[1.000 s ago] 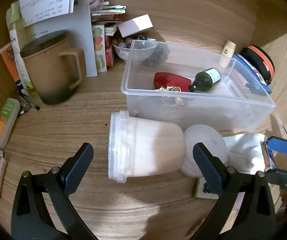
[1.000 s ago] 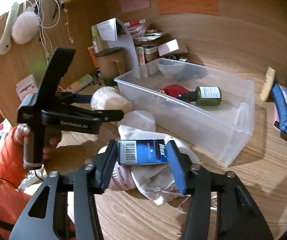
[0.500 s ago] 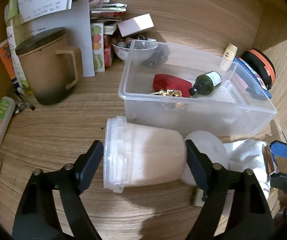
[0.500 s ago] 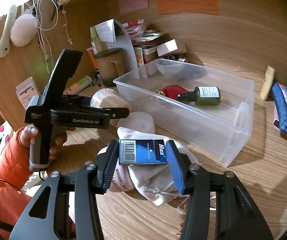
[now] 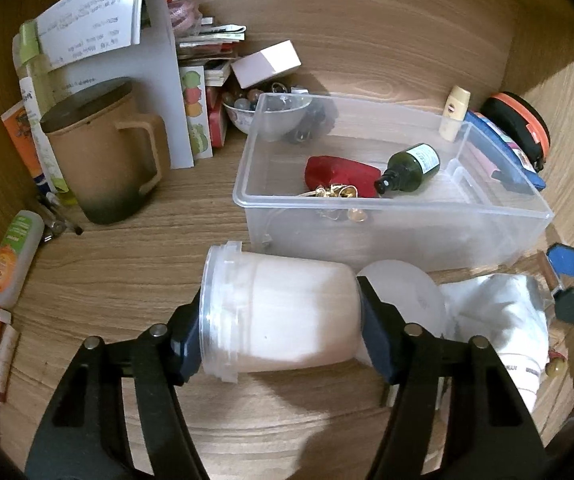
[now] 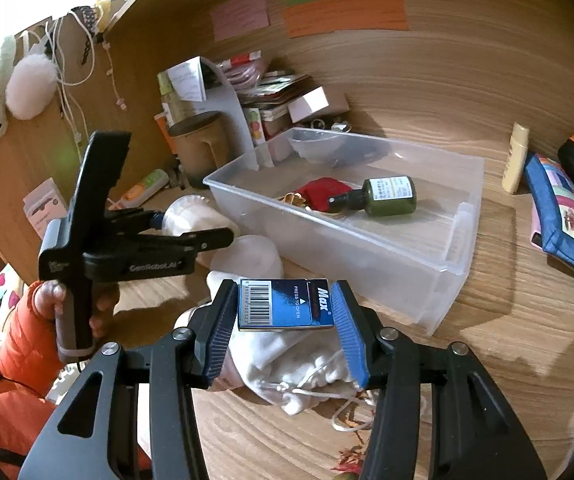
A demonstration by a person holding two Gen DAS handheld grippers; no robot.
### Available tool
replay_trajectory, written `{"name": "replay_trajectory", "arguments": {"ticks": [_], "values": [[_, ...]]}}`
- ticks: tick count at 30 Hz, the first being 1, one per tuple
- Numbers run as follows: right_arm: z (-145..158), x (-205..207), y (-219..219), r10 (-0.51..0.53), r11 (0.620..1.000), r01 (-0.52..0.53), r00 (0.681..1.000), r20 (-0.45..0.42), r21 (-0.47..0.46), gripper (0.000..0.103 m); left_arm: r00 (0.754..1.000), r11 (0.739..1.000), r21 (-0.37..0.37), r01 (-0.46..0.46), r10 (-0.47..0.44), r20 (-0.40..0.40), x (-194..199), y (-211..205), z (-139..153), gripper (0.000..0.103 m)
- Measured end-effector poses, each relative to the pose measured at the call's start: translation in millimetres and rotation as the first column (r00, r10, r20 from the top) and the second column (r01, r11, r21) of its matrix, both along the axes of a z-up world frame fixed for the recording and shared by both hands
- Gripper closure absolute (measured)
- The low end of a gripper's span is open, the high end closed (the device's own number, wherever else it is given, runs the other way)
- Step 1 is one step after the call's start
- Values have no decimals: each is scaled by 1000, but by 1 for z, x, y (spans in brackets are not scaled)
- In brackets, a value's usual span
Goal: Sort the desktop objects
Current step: 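Lift the white tub and blue card box over the clear box with both tools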
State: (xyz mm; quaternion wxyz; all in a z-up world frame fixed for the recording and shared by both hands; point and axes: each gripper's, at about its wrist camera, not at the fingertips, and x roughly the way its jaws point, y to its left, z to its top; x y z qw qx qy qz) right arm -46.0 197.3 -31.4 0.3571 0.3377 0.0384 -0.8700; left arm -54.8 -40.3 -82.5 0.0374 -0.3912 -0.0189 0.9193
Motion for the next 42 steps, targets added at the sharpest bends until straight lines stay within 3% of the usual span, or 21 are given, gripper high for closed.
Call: {"name": "replay_trajectory", "arguments": {"ticks": [12,29,42], "values": [[6,-9,10,-32,999,32,999,2,-27,58,999,999,33,-32,34,-38,19,-12,16,38],[37,-16,31,-99,992,93,993,-67,-91,58,978,998,67,-15,28,-205,35,-10,79,38],[61,-28,33,-112,988,96,984,-135,-122,58,958,998,66,19,1,-287,20,-5,116,38]]}}
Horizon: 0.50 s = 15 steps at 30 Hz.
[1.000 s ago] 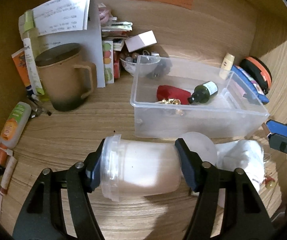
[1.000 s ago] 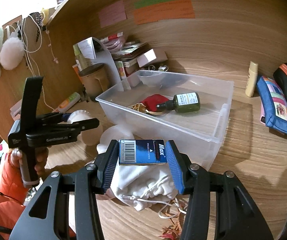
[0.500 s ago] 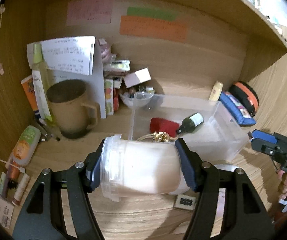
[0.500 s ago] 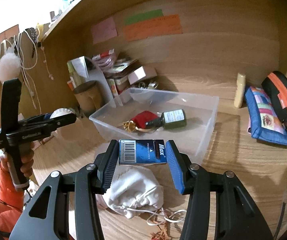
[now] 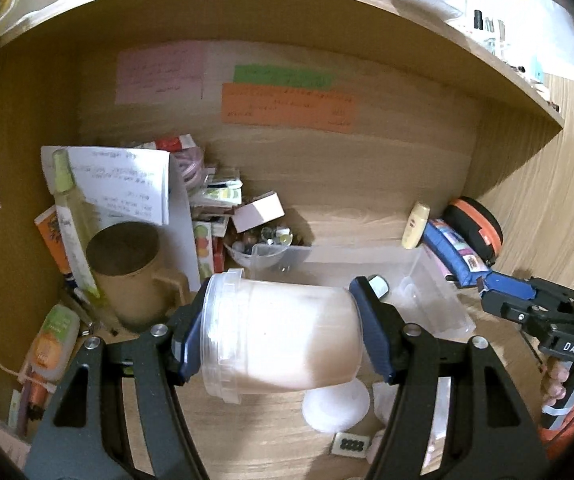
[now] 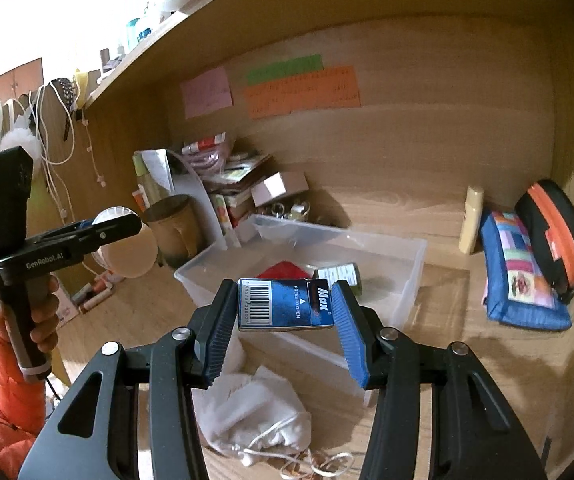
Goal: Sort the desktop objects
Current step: 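Lift the white tub and blue card box over the clear box with both tools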
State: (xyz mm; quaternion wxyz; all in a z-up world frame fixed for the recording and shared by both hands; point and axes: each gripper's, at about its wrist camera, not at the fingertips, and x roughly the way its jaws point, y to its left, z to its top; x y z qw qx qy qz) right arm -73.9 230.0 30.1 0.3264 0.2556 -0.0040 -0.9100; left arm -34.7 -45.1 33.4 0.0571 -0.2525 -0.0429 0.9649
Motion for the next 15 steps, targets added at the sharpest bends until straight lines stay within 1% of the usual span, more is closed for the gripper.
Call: {"name": "replay_trajectory", "arguments": {"ticks": [4,15], "values": [[5,-9,-2,-1,1000,1,1000,-10,-3,58,1000,1000,5,21,-21,9,-11,4,1,38],[5,-37,-14,11,1000,-11,1000,7,8,58,997,998,8,67,-67,46,-43,20,-8,38]]}}
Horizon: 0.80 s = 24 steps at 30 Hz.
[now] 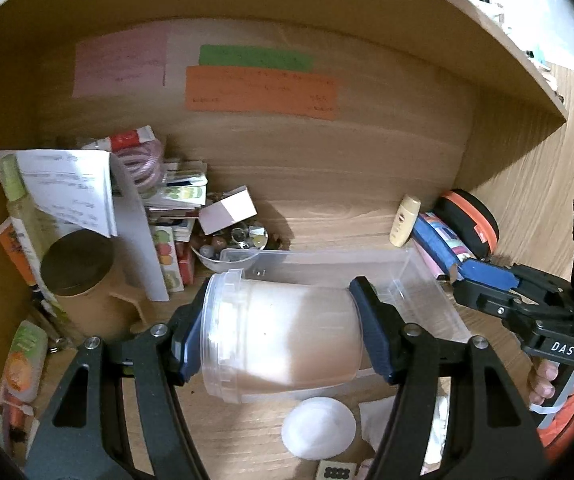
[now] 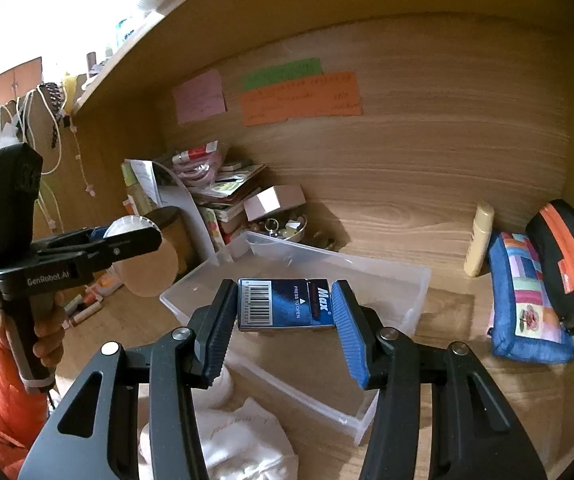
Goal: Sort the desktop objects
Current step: 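Lift the white tub and blue card box over the clear box with both tools, then open both tools to release the tub and card box into the clear box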
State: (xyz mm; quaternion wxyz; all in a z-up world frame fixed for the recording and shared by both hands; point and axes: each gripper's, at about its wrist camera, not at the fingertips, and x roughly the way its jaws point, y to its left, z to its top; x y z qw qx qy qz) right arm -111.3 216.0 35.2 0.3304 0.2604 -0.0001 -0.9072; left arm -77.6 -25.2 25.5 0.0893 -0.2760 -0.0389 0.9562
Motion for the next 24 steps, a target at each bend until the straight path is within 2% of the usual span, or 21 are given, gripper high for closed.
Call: {"name": "replay_trajectory", "arguments": {"ticks": [11,24], "values": [[-24,-28,-9,6,1000,-8,996,87,23,58,997,1000,-6,27,-27,70,-34,7,-25,38],[-48,-44,-19,5,997,-18,985,172,74,58,986,998,-1,64,-63,154,-61,13,-58,38]]}}
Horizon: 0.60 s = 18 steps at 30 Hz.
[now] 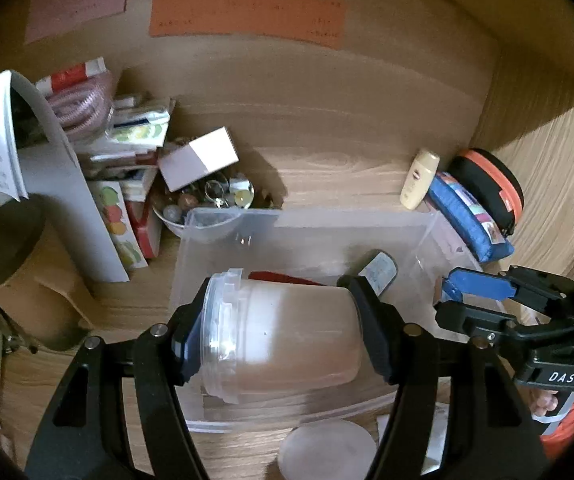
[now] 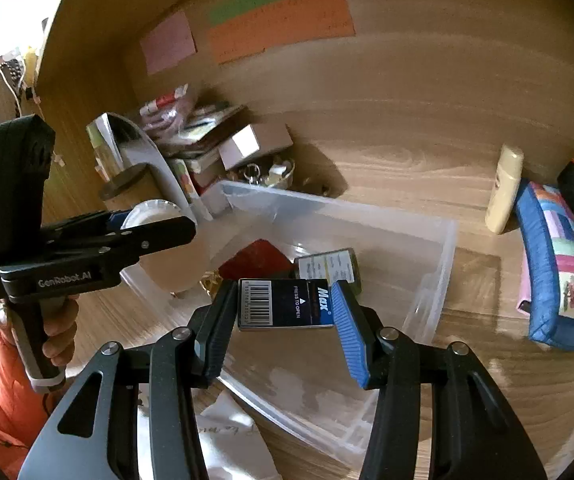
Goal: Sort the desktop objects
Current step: 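Open both tools to release the tub and card box into the clear box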
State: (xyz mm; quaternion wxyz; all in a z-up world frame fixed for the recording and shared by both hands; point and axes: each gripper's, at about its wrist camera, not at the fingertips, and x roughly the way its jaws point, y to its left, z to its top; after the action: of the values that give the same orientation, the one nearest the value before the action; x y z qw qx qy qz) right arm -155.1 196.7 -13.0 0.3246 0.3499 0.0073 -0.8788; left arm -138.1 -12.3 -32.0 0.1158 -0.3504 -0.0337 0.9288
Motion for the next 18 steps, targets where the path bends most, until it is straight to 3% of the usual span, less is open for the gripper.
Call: {"name": "replay_trajectory", "arguments": {"ticks": [8,18], "values": [[-9,-2,-12,3,999,-4,1000,22,39,58,999,1000,1,22,-22,45,-6,5,-14,38],[-12,1,-22,-33,992,35,999,-23,121,57,995,1000,-2,23,-23,94,-12,7,-24,38]]}}
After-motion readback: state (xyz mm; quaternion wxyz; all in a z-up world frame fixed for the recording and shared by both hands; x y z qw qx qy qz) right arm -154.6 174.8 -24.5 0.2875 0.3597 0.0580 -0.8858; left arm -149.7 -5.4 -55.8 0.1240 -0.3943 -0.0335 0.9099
